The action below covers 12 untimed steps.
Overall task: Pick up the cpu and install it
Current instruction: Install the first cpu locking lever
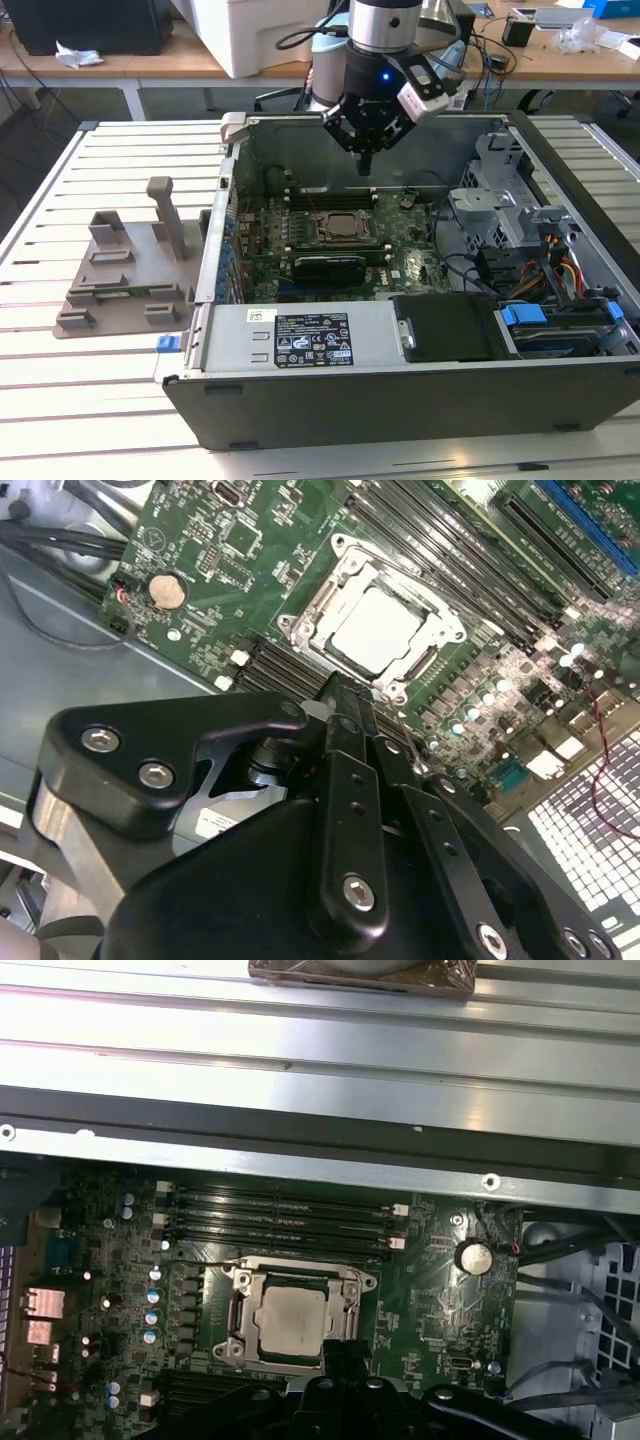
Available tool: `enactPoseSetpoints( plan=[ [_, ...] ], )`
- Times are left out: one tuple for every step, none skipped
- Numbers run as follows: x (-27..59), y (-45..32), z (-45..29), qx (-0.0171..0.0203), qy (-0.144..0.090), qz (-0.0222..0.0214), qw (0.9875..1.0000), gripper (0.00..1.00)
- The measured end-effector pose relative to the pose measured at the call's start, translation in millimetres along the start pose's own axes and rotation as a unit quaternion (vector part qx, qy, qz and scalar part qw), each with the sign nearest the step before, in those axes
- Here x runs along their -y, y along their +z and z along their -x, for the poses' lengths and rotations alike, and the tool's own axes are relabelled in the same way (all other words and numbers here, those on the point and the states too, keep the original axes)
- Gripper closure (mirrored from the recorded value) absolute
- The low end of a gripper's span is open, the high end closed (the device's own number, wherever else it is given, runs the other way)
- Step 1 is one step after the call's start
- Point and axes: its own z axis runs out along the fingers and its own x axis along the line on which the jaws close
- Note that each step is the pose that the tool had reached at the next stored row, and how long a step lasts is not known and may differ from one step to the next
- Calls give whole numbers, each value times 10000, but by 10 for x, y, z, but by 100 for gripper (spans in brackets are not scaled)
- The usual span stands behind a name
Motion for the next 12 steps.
enactPoseSetpoints(
  plan=[
    [-2,0,-20,0,0,0,10000,89],
    [-4,1,-43,0,-1,0,10000,89],
    [-5,1,-63,0,0,0,10000,89],
    [-6,1,-71,0,0,0,10000,89],
    [-7,2,-80,0,0,0,10000,89],
    [-8,2,-94,0,0,0,10000,89],
    [-10,3,-114,0,0,1,10000,89],
    [-11,2,-129,0,0,0,10000,89],
    [-12,3,-143,0,-1,0,10000,89],
    [-14,3,-161,0,0,0,10000,89],
    [-14,3,-172,0,0,0,10000,89],
    [-15,4,-183,0,0,0,10000,89]
  ],
)
